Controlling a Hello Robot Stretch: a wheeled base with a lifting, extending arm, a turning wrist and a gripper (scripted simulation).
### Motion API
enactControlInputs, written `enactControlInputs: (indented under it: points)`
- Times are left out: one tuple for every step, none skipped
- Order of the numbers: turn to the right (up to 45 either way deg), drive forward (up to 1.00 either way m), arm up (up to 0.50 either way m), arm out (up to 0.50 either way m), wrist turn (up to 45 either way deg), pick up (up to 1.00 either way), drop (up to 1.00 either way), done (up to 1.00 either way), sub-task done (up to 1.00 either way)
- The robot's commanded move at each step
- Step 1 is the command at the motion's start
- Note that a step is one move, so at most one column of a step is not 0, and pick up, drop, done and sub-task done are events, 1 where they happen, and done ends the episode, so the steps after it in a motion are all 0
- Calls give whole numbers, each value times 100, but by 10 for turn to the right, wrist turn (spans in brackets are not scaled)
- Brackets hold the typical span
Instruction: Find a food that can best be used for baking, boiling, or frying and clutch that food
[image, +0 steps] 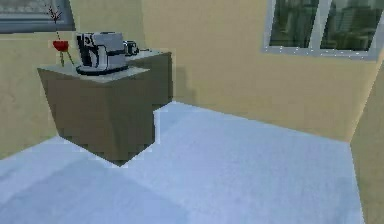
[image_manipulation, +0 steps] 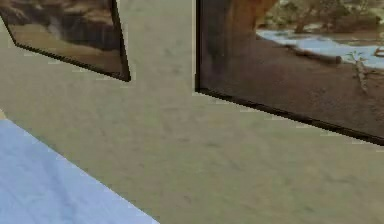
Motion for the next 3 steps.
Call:
enactControlInputs:
  points:
    - [0,100,0,0,0,0,0,0,0]
    - [-30,0,0,0,0,0,0,0,0]
    - [30,0,0,0,0,0,0,0,0]
